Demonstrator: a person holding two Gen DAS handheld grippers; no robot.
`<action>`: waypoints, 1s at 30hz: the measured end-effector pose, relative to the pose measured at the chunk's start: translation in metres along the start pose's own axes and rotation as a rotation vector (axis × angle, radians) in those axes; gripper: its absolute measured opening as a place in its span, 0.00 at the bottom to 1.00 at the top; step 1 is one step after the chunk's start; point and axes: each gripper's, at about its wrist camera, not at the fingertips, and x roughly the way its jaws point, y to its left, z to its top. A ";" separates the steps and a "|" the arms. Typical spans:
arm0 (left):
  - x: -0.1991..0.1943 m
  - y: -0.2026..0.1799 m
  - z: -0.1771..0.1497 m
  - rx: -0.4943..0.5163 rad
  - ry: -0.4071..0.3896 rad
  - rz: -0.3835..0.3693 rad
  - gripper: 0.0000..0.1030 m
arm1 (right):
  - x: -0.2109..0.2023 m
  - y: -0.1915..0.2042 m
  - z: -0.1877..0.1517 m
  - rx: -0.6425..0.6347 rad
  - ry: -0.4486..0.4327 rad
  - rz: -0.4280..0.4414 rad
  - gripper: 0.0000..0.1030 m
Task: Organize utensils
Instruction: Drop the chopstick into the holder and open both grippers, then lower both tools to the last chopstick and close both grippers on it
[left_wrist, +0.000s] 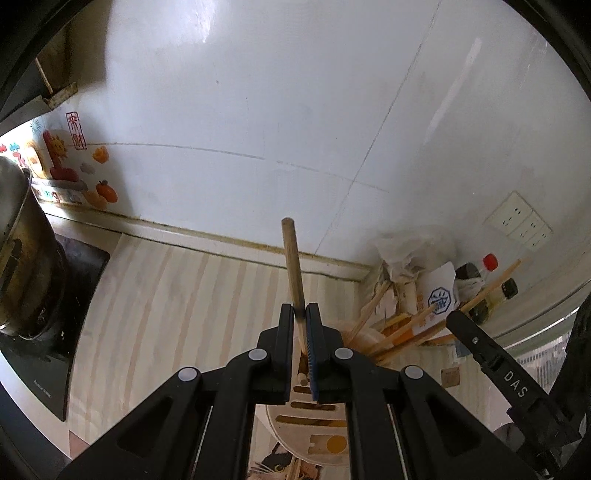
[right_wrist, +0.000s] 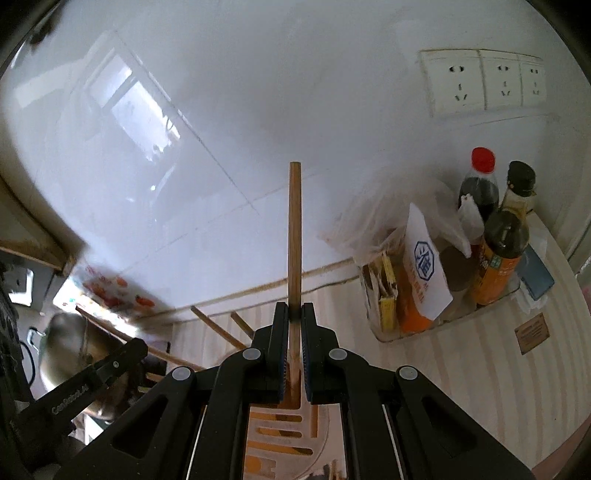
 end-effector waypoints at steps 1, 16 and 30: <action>0.001 0.000 -0.001 0.003 0.006 0.003 0.05 | 0.002 0.001 -0.001 -0.007 0.010 0.001 0.07; -0.068 -0.003 0.007 0.065 -0.127 0.071 0.91 | -0.044 0.001 -0.001 -0.019 -0.018 0.006 0.44; -0.052 0.062 -0.111 0.106 -0.075 0.363 1.00 | -0.053 -0.040 -0.112 -0.002 0.109 -0.074 0.73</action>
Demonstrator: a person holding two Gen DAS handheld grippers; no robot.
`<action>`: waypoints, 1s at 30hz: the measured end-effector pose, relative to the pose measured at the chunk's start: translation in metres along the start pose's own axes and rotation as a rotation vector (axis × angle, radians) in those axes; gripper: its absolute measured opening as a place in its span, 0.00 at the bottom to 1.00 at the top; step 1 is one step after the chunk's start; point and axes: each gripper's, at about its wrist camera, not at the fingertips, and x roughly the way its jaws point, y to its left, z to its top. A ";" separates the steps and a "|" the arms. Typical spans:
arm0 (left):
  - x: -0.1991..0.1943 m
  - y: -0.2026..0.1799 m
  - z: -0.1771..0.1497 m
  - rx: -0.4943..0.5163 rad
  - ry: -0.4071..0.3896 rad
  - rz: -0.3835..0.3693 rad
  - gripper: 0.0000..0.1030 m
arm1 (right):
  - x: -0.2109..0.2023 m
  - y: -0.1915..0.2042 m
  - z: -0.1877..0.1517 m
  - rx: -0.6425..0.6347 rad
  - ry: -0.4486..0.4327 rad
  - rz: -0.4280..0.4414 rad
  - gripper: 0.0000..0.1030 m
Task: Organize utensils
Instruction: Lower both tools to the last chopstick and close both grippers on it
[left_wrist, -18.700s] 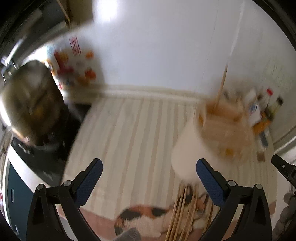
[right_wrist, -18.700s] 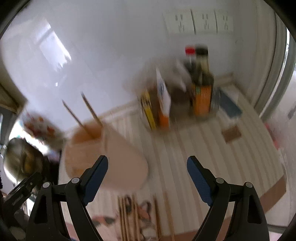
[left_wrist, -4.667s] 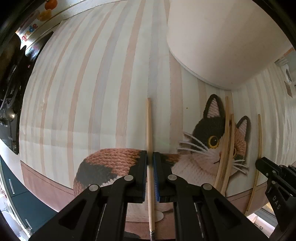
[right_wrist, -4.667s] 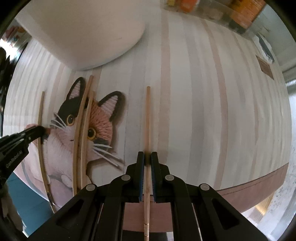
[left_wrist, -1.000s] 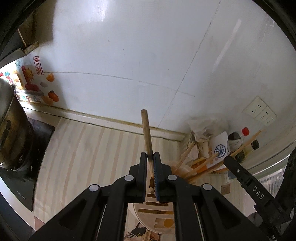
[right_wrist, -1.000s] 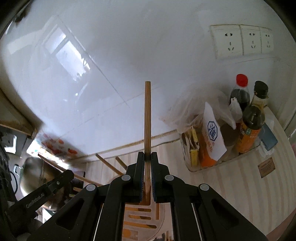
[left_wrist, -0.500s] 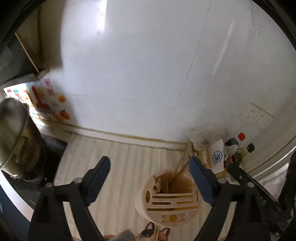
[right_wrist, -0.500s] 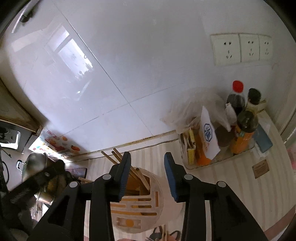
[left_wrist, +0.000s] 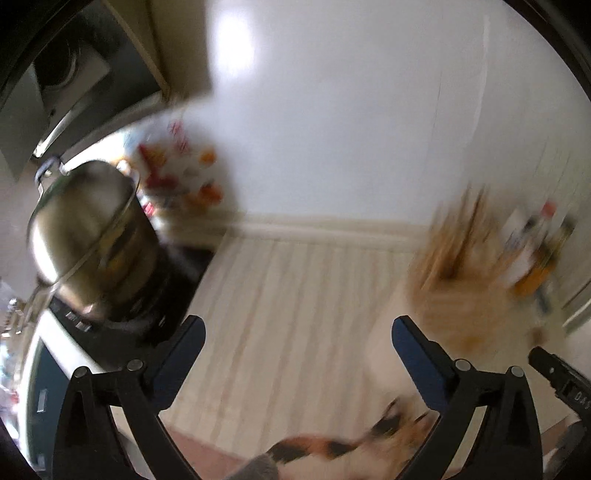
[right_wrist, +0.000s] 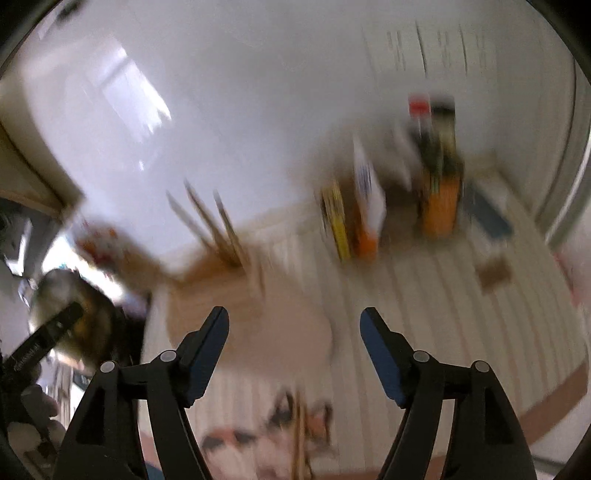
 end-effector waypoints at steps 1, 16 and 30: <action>0.013 -0.001 -0.016 0.014 0.041 0.025 1.00 | 0.011 -0.003 -0.012 0.001 0.042 -0.010 0.73; 0.147 -0.010 -0.183 0.109 0.512 0.069 1.00 | 0.157 0.004 -0.161 -0.097 0.510 -0.089 0.38; 0.130 -0.077 -0.168 0.136 0.502 -0.130 0.99 | 0.135 -0.048 -0.151 -0.201 0.479 -0.314 0.07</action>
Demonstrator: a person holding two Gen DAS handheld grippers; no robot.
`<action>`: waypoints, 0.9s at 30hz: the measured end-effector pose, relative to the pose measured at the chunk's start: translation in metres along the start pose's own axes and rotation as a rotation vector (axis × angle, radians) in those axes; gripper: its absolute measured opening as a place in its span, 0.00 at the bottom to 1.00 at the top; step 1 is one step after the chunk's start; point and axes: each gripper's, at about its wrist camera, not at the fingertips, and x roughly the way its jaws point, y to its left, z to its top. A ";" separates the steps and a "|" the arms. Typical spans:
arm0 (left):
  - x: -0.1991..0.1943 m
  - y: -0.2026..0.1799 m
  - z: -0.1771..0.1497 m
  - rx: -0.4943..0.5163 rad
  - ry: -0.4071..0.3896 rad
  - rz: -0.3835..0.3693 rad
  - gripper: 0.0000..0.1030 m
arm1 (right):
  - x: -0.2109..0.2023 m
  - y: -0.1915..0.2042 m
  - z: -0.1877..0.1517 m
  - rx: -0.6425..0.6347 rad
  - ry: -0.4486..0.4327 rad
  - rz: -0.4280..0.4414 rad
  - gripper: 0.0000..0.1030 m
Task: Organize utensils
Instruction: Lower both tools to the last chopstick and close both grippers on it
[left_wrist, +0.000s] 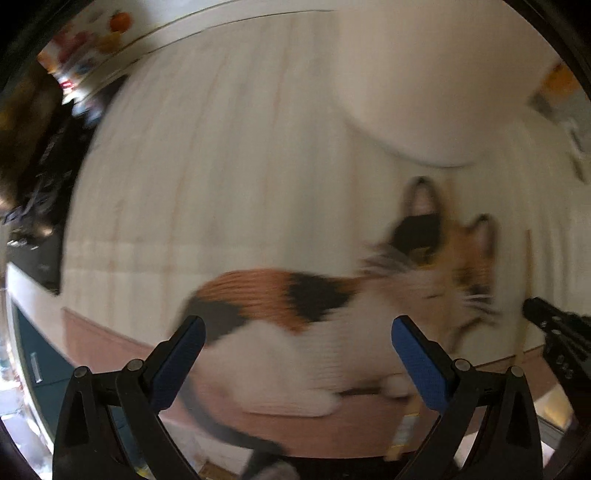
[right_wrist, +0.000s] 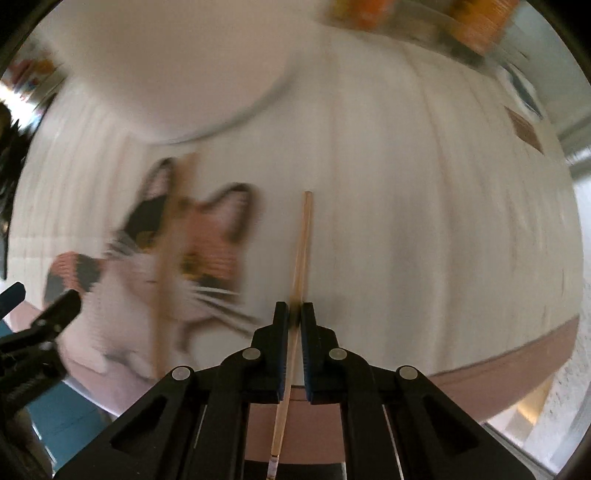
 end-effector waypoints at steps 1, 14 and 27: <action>0.001 -0.011 0.003 0.010 0.006 -0.032 0.98 | 0.000 -0.015 -0.001 0.023 0.007 -0.007 0.07; 0.011 -0.076 0.006 0.188 0.023 -0.057 0.06 | 0.005 -0.058 0.003 0.098 0.019 -0.032 0.07; 0.010 -0.008 0.003 0.084 0.049 -0.012 0.05 | 0.006 -0.001 -0.002 0.017 0.008 0.041 0.07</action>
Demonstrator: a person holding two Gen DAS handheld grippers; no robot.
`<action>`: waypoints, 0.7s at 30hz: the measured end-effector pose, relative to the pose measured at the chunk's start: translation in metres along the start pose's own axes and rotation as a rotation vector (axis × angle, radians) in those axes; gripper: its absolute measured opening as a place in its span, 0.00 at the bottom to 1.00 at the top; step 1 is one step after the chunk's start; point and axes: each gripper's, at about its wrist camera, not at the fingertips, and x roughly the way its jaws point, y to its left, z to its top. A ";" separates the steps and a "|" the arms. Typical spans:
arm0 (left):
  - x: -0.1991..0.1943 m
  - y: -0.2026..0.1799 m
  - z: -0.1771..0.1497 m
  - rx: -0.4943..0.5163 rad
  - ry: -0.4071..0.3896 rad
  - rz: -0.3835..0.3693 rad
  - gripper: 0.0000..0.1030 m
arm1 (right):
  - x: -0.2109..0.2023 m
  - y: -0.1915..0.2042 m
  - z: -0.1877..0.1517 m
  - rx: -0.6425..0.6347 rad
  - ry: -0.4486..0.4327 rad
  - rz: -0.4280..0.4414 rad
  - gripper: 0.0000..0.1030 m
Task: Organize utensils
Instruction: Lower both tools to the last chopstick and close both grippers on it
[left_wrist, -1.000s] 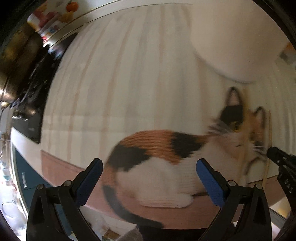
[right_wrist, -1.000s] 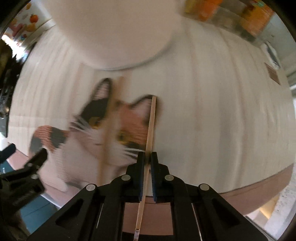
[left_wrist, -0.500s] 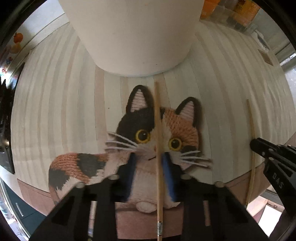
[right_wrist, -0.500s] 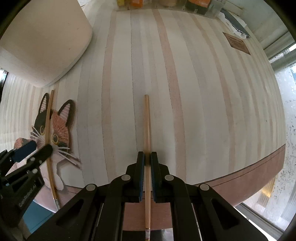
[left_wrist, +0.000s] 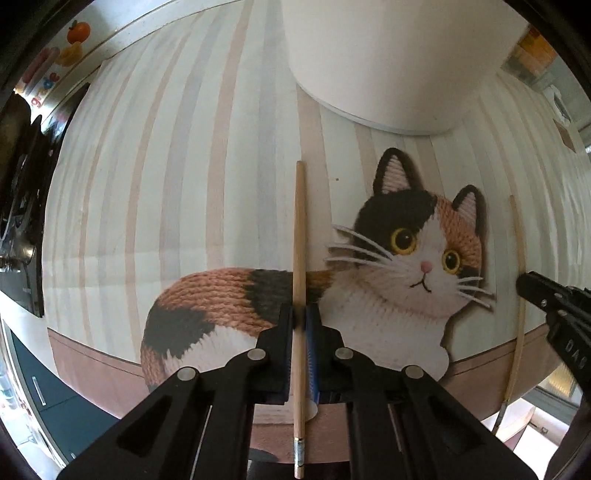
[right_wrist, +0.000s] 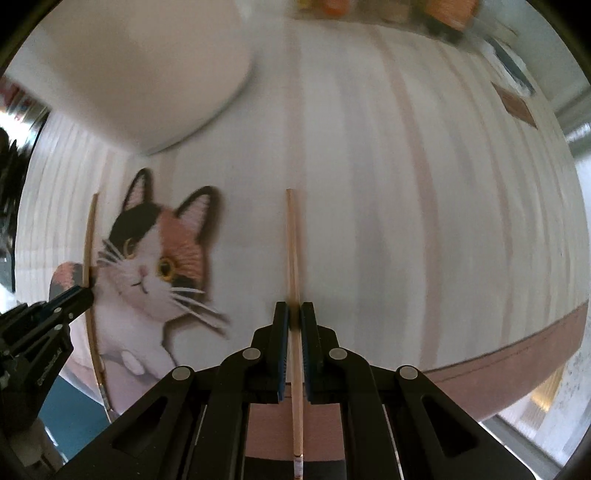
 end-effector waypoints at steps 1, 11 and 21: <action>-0.001 0.004 0.002 0.000 0.000 0.000 0.05 | 0.000 0.003 0.001 -0.009 -0.002 -0.004 0.07; -0.001 -0.023 0.029 0.015 0.002 -0.018 0.04 | -0.002 -0.028 0.022 0.017 0.055 0.057 0.07; 0.001 -0.041 0.037 0.029 -0.005 -0.012 0.05 | -0.004 -0.019 0.030 -0.053 0.051 -0.017 0.07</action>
